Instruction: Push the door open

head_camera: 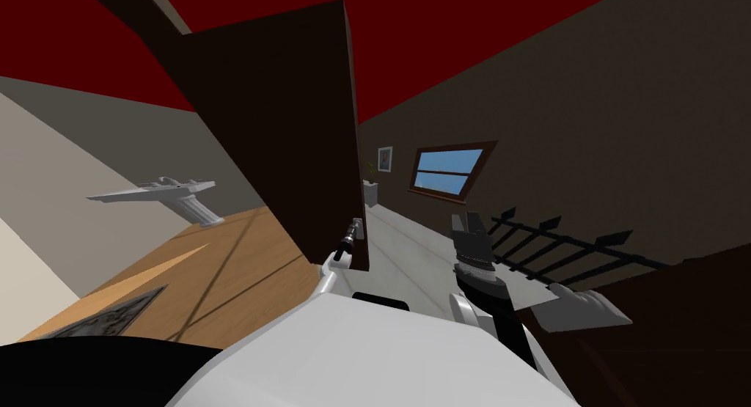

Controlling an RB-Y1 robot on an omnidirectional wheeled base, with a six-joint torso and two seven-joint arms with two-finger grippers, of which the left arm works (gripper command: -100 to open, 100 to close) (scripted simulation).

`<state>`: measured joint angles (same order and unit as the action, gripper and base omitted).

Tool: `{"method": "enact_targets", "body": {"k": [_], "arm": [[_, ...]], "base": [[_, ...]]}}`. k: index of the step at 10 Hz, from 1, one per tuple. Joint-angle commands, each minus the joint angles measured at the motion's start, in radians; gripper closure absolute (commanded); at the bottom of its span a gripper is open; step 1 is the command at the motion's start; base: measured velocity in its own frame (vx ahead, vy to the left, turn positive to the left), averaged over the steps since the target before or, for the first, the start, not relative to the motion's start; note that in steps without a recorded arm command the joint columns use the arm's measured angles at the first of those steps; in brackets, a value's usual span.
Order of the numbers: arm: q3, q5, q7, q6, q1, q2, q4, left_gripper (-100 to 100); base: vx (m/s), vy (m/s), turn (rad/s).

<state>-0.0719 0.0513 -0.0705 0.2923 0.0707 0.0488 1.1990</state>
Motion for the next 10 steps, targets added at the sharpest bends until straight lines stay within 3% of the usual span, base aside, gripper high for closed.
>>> {"method": "enact_targets", "body": {"k": [1,5,6,10], "arm": [[-0.026,-0.006,0.001,0.004,0.011,0.004,-0.002,100],[-0.064,-0.012,0.009,0.003,0.018,-0.015,-0.011,100],[-0.062,-0.011,0.009,0.002,0.013,-0.009,-0.012,100],[-0.107,-0.017,0.016,0.002,0.01,0.003,-0.004,100]], "base": [[0.172,-0.13,0.072],[0.185,-0.121,0.077],[0.077,-0.032,0.037],[0.166,-0.077,0.051]]}}
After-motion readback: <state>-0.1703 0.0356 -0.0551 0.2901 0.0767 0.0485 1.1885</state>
